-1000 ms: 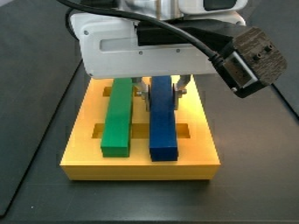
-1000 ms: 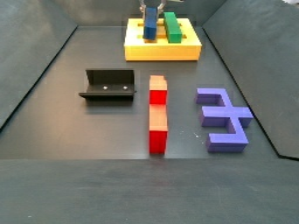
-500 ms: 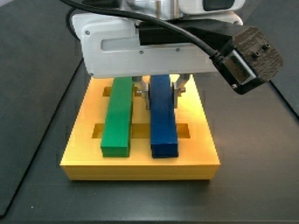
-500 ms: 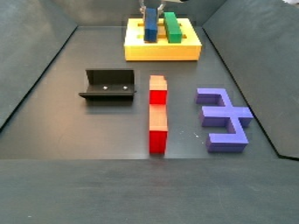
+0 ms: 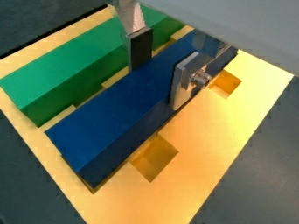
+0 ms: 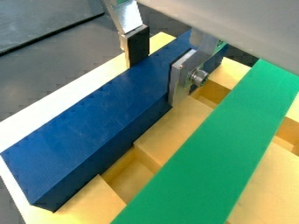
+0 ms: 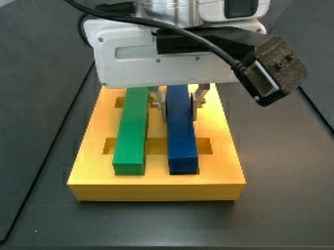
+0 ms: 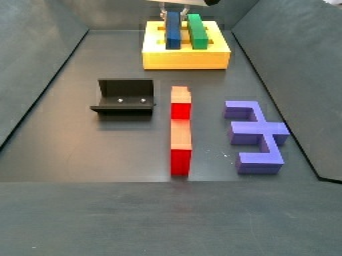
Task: Pick up the blue object. Move up. Move to above the board. Insert the blue object.
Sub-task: Insert the blue object.
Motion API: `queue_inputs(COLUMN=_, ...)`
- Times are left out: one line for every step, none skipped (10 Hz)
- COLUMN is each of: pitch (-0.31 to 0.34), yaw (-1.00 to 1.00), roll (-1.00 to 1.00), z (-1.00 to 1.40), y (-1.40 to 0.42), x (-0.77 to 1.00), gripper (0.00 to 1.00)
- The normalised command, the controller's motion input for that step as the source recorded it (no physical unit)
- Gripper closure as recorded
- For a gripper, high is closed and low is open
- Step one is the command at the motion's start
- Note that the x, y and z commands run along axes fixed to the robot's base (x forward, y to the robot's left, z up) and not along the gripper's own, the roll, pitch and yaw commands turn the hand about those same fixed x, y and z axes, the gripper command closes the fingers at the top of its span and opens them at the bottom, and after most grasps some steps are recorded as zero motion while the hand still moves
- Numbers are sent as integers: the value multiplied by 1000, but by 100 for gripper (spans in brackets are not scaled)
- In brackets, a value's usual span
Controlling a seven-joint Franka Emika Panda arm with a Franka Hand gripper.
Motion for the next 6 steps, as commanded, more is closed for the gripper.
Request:
queue_inputs(pitch=0, yaw=126, roll=56, z=-149, y=0, x=46, gripper=100)
queue_inputs(pitch=0, yaw=57, roll=104, z=-194, y=0, x=0, gripper=100)
queue_inputs(pitch=0, yaw=51, roll=123, z=-217, y=-11, x=0, gripper=100)
queue_inputs(pitch=0, yaw=31, roll=23, z=-146, y=-43, x=0, gripper=100)
queue_inputs(pitch=0, yaw=0, roll=0, z=-91, y=0, x=0, gripper=100)
queue_inputs(pitch=0, yaw=0, roll=0, z=0, y=0, x=0, gripper=100)
